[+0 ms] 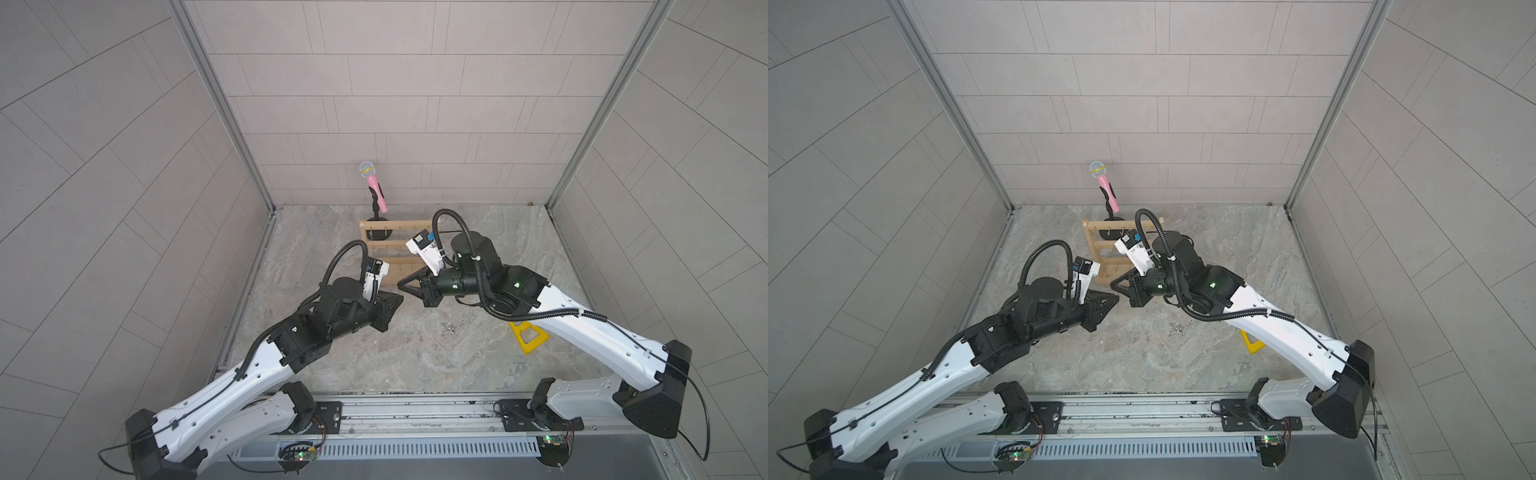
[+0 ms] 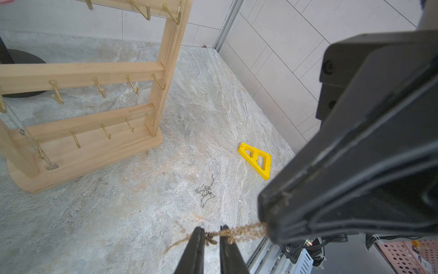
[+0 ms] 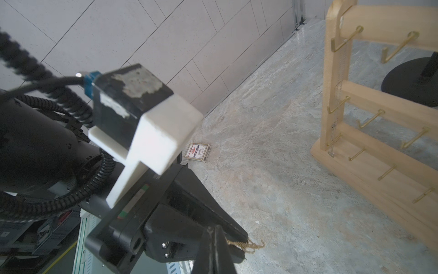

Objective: Hang the necklace on the jewelry display stand
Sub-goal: Pick up the necklace from the center of the board.

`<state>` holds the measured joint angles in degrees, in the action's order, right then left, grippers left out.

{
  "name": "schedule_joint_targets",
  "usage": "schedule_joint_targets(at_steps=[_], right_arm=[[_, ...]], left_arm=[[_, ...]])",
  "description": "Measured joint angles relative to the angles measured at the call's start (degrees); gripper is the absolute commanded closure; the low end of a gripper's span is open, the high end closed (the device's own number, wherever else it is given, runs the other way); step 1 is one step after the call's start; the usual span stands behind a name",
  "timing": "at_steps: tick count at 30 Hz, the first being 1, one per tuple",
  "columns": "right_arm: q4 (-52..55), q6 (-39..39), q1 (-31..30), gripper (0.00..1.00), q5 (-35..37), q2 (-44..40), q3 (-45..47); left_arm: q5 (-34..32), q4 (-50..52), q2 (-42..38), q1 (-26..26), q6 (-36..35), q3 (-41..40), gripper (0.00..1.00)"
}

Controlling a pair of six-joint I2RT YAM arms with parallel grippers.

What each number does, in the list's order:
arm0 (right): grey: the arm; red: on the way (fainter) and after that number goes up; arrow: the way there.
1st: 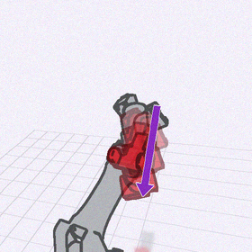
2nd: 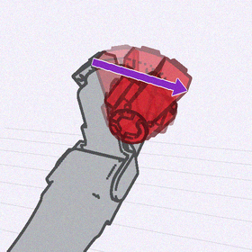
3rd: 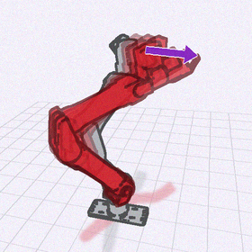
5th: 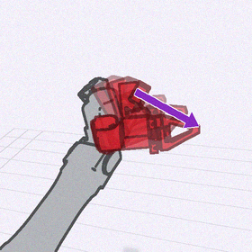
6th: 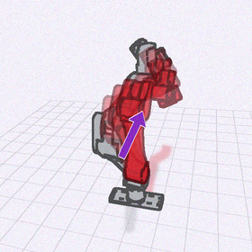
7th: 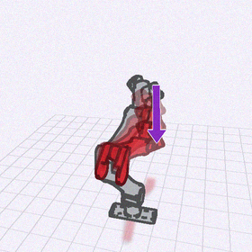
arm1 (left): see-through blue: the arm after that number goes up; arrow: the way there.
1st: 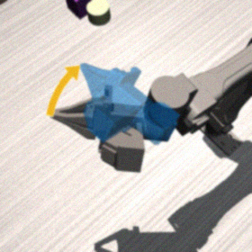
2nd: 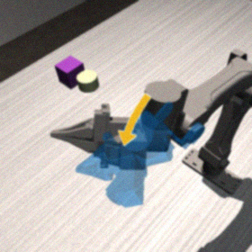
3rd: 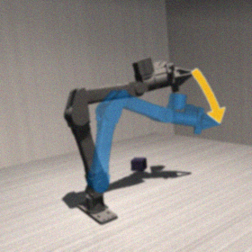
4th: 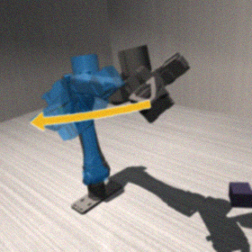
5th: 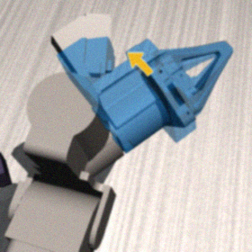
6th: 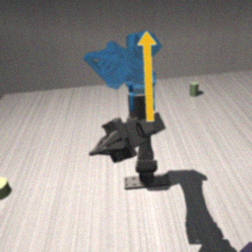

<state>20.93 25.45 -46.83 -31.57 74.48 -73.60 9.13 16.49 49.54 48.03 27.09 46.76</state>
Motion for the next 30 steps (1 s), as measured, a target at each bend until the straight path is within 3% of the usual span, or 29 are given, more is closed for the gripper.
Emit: schedule_joint_targets(at_steps=[15, 30], right_arm=[[-0.09, 0.20, -0.04, 1.00, -1.73, 0.57, 0.00], [-0.09, 0.33, -0.04, 1.00, -2.36, 2.08, 0.00]], left_arm=[[-2.12, 0.00, 0.00, 0.00, -0.79, 0.00, 0.77], [-1.20, -0.57, 1.25, 0.00, -1.88, 0.02, 0.86]])
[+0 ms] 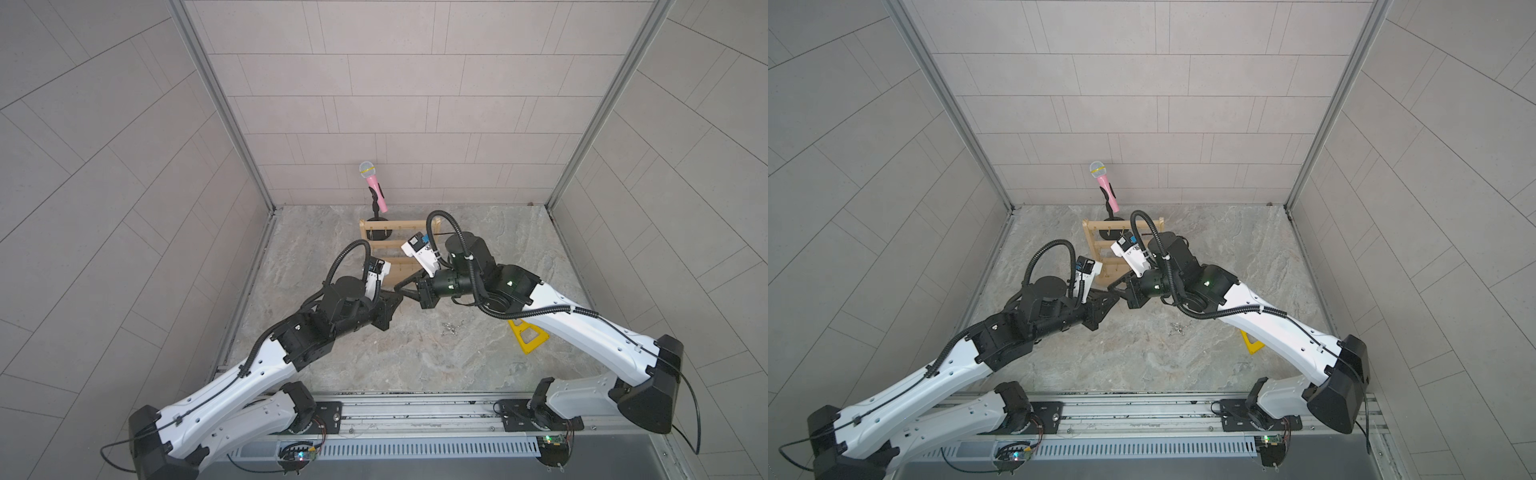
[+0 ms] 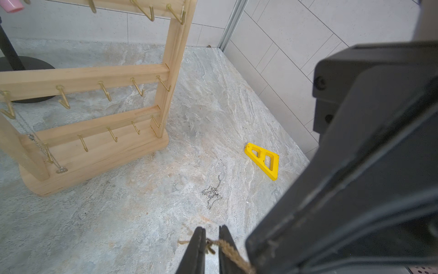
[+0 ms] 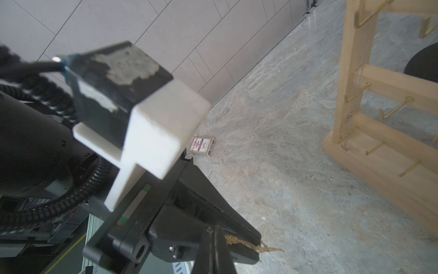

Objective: Hang the necklace on the jewelry display stand
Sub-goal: Pick up the necklace from the center of the board.

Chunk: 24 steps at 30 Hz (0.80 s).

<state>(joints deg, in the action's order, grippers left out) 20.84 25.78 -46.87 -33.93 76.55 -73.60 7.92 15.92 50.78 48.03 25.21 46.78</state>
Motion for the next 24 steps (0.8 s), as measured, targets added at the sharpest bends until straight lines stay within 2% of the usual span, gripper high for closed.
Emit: schedule_joint_targets(at_steps=[7, 12, 19, 24], right_arm=[[-0.04, 0.02, 0.02, 1.00, -0.11, 0.39, 0.00], [-0.04, 0.02, 0.02, 1.00, -0.09, 0.42, 0.00], [-0.04, 0.28, 1.22, 0.76, 0.42, 0.24, 0.17], [0.13, 0.63, 5.03, 0.70, 1.16, -2.95, 3.48]], left_arm=[[-0.02, -0.22, 0.00, 0.00, -0.63, 0.00, 0.93], [-0.02, -0.24, 0.00, 0.00, -0.66, 0.00, 0.94], [-0.33, -0.33, -0.68, 0.00, 0.59, 0.00, 0.95], [-0.52, -0.90, -1.14, 0.00, 1.75, 0.00, 0.95]])
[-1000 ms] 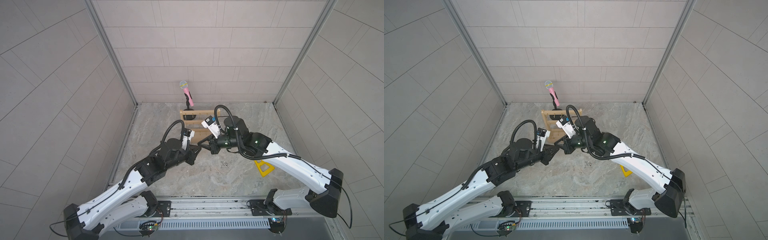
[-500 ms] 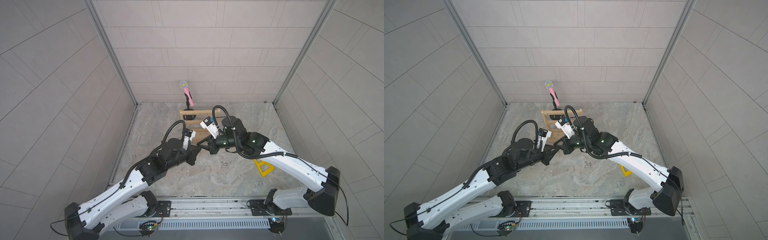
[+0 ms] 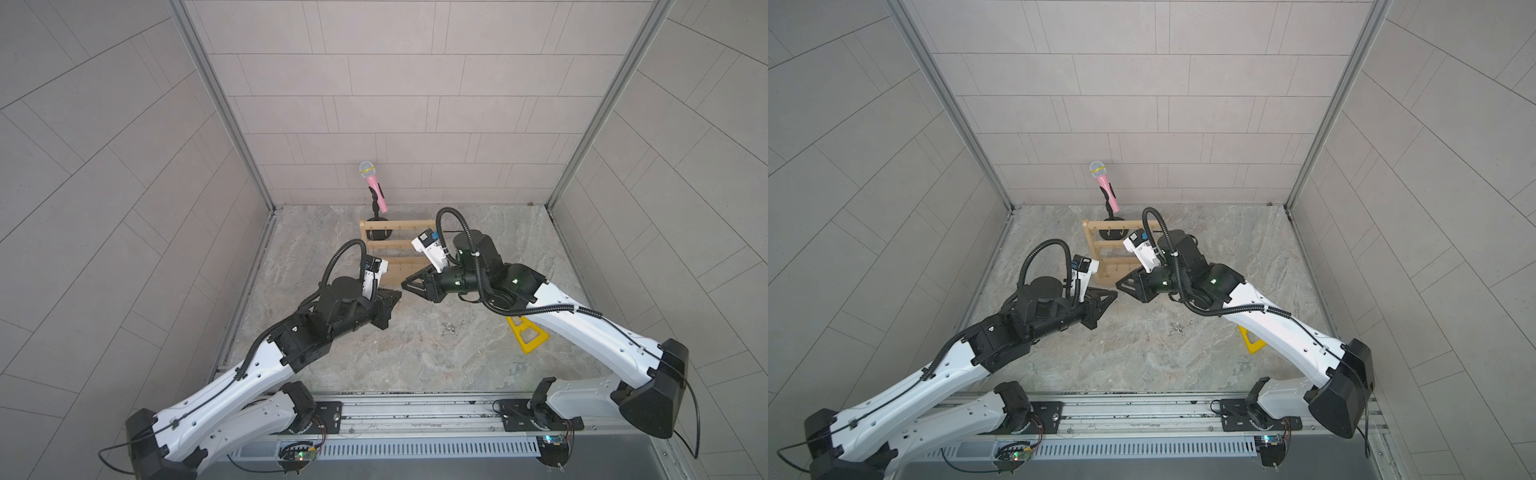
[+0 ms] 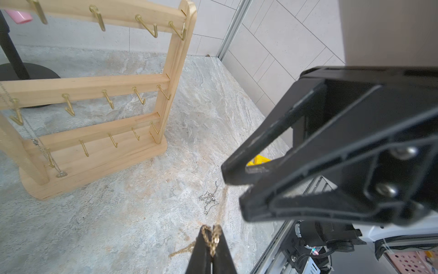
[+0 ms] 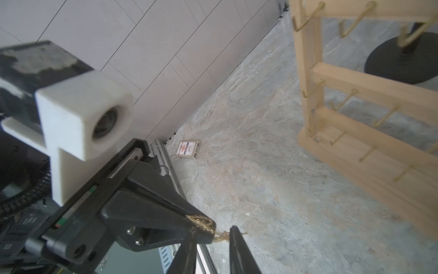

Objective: Hang the necklace on the jewelry display stand
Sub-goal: Pick up the necklace from the center of the board.

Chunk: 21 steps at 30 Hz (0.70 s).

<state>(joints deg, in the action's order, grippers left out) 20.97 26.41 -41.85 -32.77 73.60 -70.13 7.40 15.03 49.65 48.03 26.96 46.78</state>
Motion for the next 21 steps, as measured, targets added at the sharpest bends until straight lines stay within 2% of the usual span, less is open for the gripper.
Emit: schedule_joint_targets(at_steps=[8, 21], right_arm=[[-0.17, 0.00, 1.51, 0.66, 0.31, -4.02, 3.02], [-3.93, -0.72, 0.90, 0.70, -3.76, -5.95, 8.72]], left_arm=[[0.52, -0.98, 0.44, 0.00, 2.84, 1.86, 0.95], [2.23, -3.10, 0.39, -0.02, 7.13, 6.93, 0.93]])
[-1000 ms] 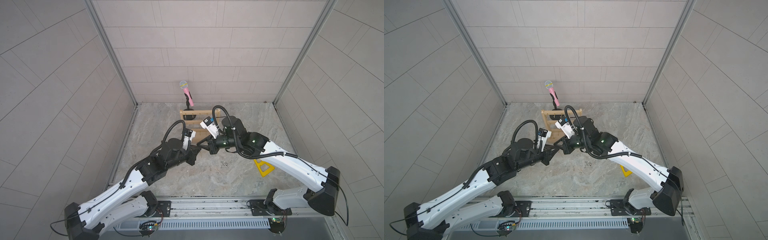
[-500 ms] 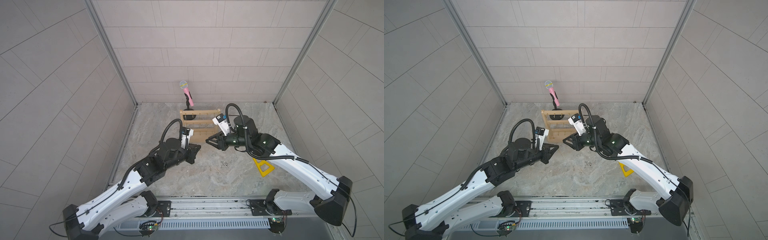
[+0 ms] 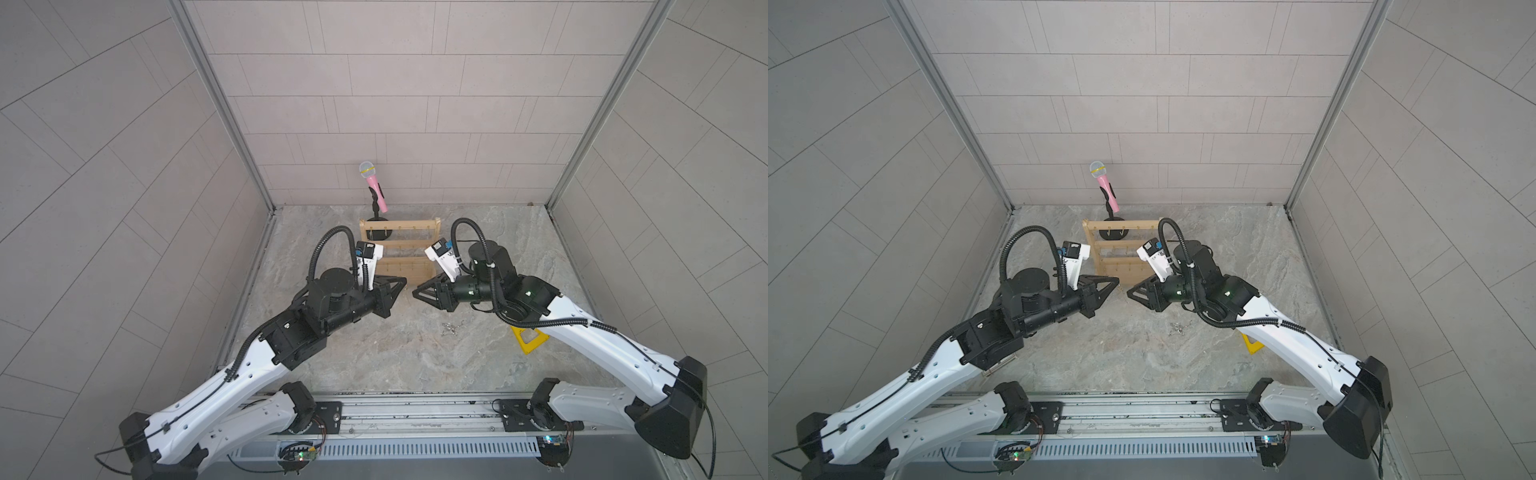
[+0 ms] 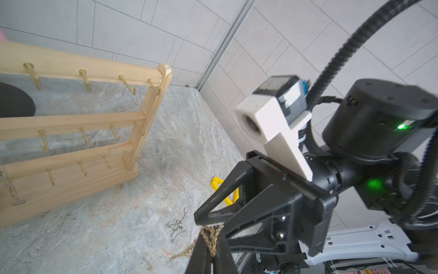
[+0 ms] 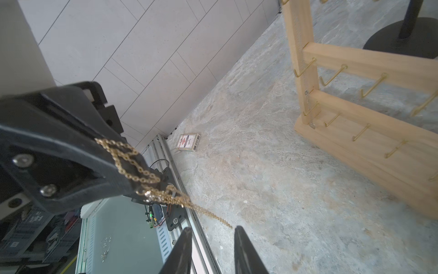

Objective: Hang the necklace on the jewelry display stand
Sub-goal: Pick up the necklace from the center of the board.

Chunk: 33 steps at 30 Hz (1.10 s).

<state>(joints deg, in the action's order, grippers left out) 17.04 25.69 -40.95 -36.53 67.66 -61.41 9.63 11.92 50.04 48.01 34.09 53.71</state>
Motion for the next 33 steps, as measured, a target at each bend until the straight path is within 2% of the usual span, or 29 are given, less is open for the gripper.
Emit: schedule_joint_targets(at_steps=[5, 15, 21, 28, 33], right_arm=[[-2.51, 0.00, -0.98, 0.72, -0.81, -0.63, 0.42], [-6.71, -0.17, -2.21, 0.92, -0.96, -0.50, 0.42], [-7.52, 0.04, -2.29, 0.94, -0.85, -0.48, 0.42], [-8.92, 0.17, -2.56, 0.87, -0.79, -0.48, 0.44], [-9.92, 0.11, -3.32, 0.89, -0.96, -0.44, 0.44]], left_arm=[[0.94, -0.57, 0.00, 0.00, 0.92, 1.55, 0.93], [2.40, -0.33, 0.02, 0.00, 1.97, 2.01, 0.92], [2.29, 0.48, -0.07, -0.02, 1.95, 2.95, 0.92], [2.10, 1.53, -0.37, -0.02, 1.95, 3.26, 0.92], [2.14, 1.88, -0.35, -0.02, 1.97, 3.65, 0.92]])
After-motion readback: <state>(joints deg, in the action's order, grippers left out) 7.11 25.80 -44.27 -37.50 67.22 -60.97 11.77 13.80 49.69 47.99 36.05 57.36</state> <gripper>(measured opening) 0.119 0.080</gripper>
